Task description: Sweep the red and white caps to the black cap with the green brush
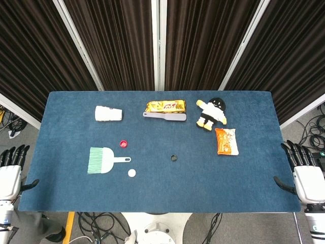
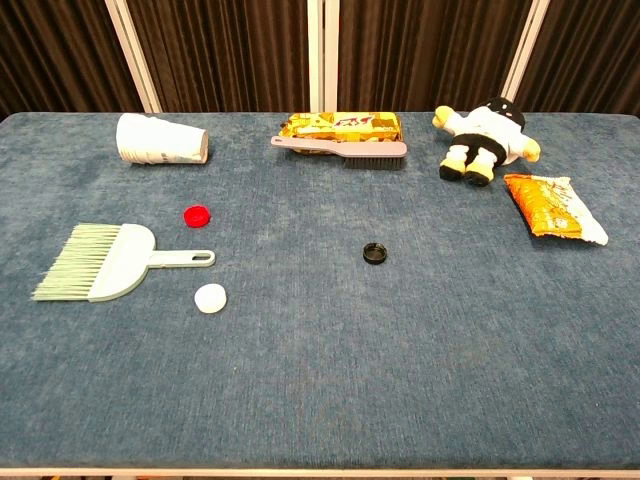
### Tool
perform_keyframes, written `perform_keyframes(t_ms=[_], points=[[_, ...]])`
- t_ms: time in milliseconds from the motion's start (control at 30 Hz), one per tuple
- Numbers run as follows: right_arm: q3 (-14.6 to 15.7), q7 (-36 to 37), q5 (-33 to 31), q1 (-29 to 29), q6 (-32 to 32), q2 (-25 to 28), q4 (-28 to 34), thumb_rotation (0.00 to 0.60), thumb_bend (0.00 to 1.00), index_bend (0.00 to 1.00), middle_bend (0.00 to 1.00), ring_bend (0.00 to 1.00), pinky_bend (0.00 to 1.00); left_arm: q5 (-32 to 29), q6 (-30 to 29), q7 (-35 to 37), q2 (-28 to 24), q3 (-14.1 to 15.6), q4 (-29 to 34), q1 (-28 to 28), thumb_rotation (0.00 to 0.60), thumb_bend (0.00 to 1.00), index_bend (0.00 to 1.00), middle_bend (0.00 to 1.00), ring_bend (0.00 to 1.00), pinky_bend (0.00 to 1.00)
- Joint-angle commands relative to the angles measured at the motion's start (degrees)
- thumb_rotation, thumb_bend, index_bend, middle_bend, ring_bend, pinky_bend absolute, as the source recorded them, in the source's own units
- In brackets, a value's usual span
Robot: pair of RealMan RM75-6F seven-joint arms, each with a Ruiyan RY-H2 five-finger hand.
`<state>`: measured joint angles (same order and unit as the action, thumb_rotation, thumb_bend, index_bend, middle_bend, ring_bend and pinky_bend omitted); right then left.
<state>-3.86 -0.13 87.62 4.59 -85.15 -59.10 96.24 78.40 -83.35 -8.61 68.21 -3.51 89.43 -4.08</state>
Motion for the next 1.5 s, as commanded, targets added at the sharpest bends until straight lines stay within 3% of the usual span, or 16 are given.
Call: perform_keyframes(t_ms=[33, 267, 433, 567, 733, 1000, 1233, 1333, 1400, 1500], points=[[0.03, -0.03, 0.01, 0.00, -0.02, 0.05, 0.13, 0.600, 0.13, 0.00, 0.00, 0.00, 0.00, -0.02, -0.37, -0.50, 0.39, -0.13, -0.46, 0.07, 0.600, 0.06, 0.05, 0.04, 0.00, 0.05], [-0.08, 0.94, -0.04, -0.53, -1.06, 0.40, 0.15, 0.600, 0.14, 0.00, 0.00, 0.00, 0.00, 1.26, 0.00, 0.22, 0.88, -0.69, -0.90, -1.07, 0.600, 0.07, 0.12, 0.09, 0.01, 0.05], [-0.53, 1.03, 0.43, -0.40, -1.73, 0.96, 0.01, 0.600, 0.15, 0.00, 0.00, 0.00, 0.00, 2.99, 3.06, 2.88, 1.41, -2.78, -1.18, -5.16, 0.600, 0.16, 0.27, 0.26, 0.09, 0.05], [-0.56, 0.73, 0.66, 0.01, -1.19, 1.63, 0.16, 0.600, 0.16, 0.00, 0.00, 0.00, 0.00, 4.47, 8.22, 2.39, 2.66, -4.15, -2.00, -10.38, 0.600, 0.20, 0.37, 0.40, 0.21, 0.05], [-0.83, 0.67, 0.12, 0.12, -1.03, 2.03, 0.22, 0.600, 0.16, 0.00, 0.00, 0.00, 0.00, 4.25, 15.68, -0.27, 6.36, -5.66, -2.99, -17.26, 0.600, 0.23, 0.38, 0.41, 0.22, 0.06], [-0.99, 1.11, -0.72, 0.09, -0.79, 2.16, -0.08, 0.600, 0.16, 0.00, 0.00, 0.00, 0.00, 2.43, 23.30, -10.10, 13.12, -5.33, -5.11, -24.27, 0.600, 0.24, 0.38, 0.41, 0.22, 0.09], [-0.86, 1.79, -1.04, 0.17, -0.30, 1.67, -0.96, 0.600, 0.16, 0.00, 0.00, 0.00, 0.00, -1.51, 27.16, -15.79, 18.41, -4.75, -6.93, -27.49, 0.600, 0.25, 0.39, 0.41, 0.27, 0.31], [-0.85, 2.13, -1.10, 0.24, -0.15, 1.51, -1.33, 0.600, 0.16, 0.00, 0.00, 0.00, 0.00, -3.68, 28.04, -18.38, 20.28, -4.72, -7.79, -28.41, 0.600, 0.25, 0.39, 0.41, 0.27, 0.35], [-0.81, 2.38, -1.08, 0.21, -0.18, 1.36, -1.60, 0.600, 0.16, 0.00, 0.00, 0.00, 0.00, -5.12, 28.24, -20.03, 21.21, -4.70, -7.90, -28.77, 0.600, 0.25, 0.39, 0.41, 0.27, 0.34], [-0.84, 2.86, -1.19, 0.20, -0.21, 1.06, -2.16, 0.600, 0.16, 0.00, 0.00, 0.00, 0.00, -6.74, 27.83, -22.25, 22.83, -4.42, -7.96, -29.09, 0.600, 0.25, 0.38, 0.41, 0.21, 0.19]])
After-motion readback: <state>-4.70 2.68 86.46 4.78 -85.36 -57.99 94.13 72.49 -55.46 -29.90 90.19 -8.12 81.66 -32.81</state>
